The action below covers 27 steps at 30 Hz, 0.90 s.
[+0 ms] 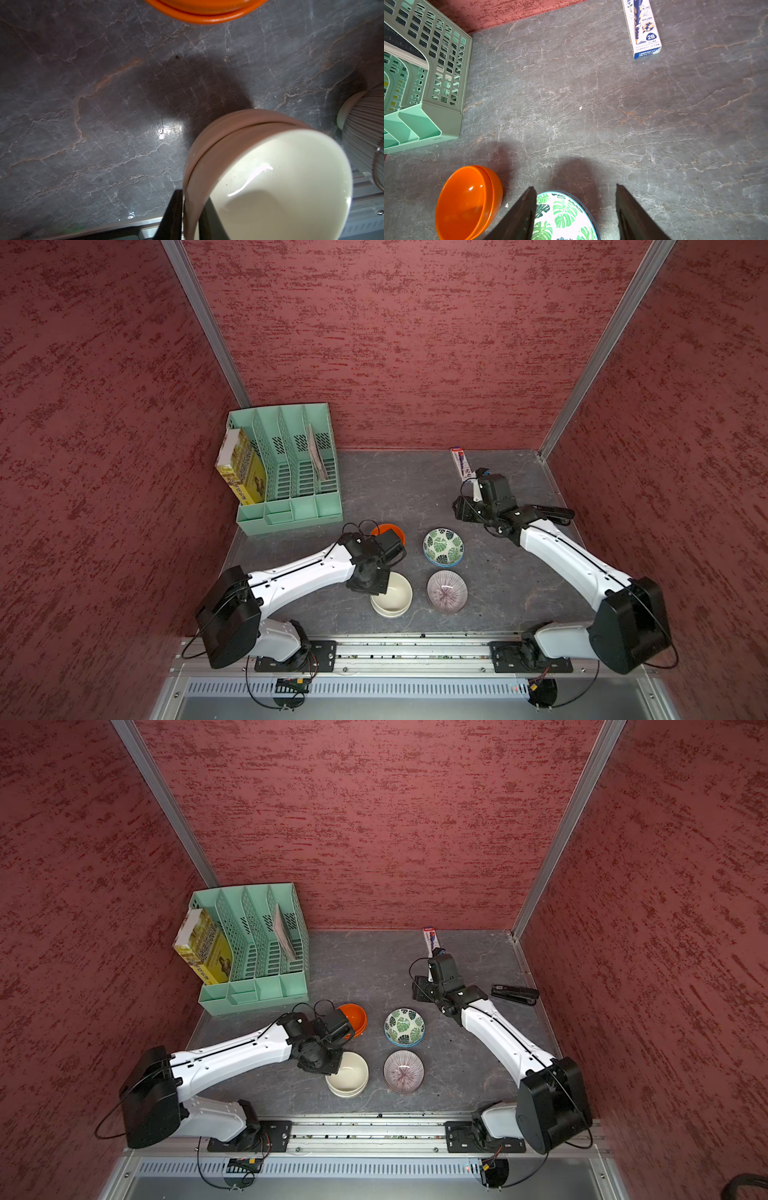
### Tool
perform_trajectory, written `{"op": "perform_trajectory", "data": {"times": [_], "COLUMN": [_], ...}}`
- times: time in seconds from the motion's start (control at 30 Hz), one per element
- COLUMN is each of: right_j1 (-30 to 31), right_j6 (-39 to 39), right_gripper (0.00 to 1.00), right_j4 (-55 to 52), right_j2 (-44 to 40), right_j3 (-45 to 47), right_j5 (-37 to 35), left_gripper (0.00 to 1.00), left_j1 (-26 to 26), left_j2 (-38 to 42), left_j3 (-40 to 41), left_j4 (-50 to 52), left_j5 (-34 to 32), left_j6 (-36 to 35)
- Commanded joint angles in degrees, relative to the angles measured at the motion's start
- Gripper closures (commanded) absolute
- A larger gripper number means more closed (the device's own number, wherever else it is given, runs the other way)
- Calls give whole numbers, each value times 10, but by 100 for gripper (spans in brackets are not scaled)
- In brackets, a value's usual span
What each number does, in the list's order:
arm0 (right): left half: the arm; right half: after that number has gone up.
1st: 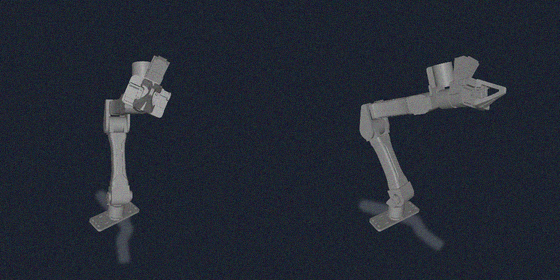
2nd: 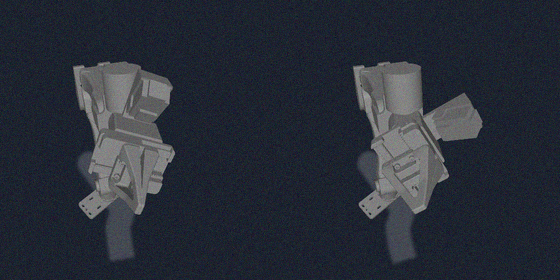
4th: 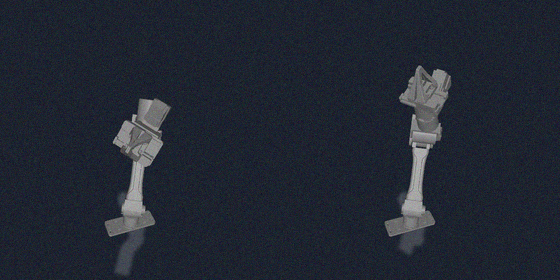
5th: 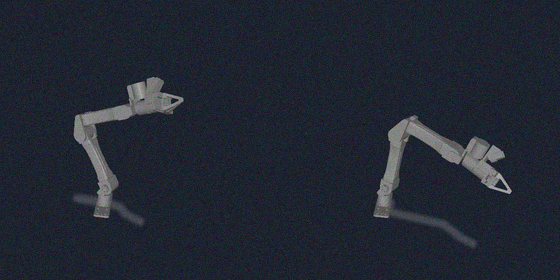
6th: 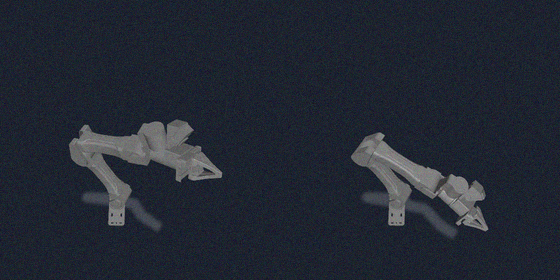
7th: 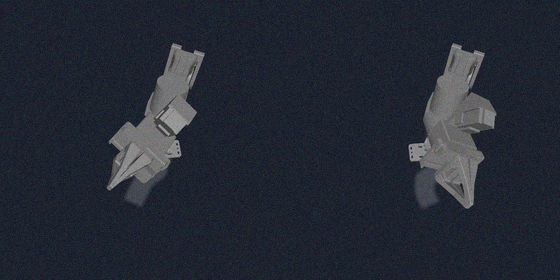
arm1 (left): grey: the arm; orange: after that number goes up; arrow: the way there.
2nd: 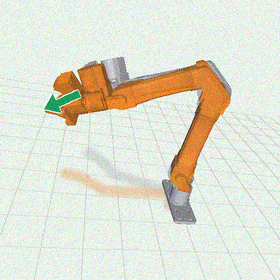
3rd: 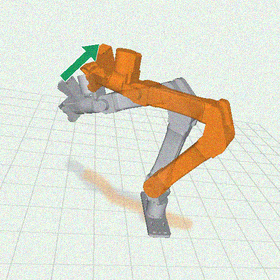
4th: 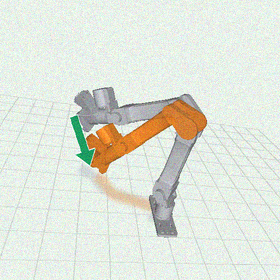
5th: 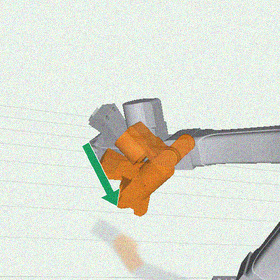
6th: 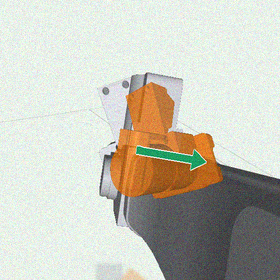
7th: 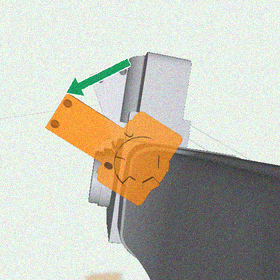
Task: Stack the bowls
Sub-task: Place the bowl in the bowl.
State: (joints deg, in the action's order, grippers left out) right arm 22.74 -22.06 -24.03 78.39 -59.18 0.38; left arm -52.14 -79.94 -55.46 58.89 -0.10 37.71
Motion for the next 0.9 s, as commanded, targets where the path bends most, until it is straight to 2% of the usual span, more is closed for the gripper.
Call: {"op": "perform_trajectory", "data": {"times": [0.0,0.2,0.27,0.33,0.57,0.7,0.87], "right_j1": [9,15,18,21,28,30,29], "right_j6": [3,4,4,2,0,2,1], "right_gripper": [37,37,37,37,37,38,38], "right_j4": [6,2,3,5,11,8,8], "right_j2": [-8,-9,-6,0,9,8,6], "right_j3": [-21,-28,-28,-29,-27,-28,-23], "right_j5": [5,3,3,3,3,0,0], "left_gripper": [78,60,59,62,81,84,92], "left_j1": [-4,-4,-4,-4,-7,-14,-15], "left_j2": [0,19,29,38,42,36,29], "left_j3": [-11,-31,-37,-40,-26,-19,-6], "left_j4": [0,35,52,63,54,40,23], "left_j5": [-8,-25,-36,-42,-32,-27,-25], "left_j6": [1,-1,-2,-2,0,4,7]}}
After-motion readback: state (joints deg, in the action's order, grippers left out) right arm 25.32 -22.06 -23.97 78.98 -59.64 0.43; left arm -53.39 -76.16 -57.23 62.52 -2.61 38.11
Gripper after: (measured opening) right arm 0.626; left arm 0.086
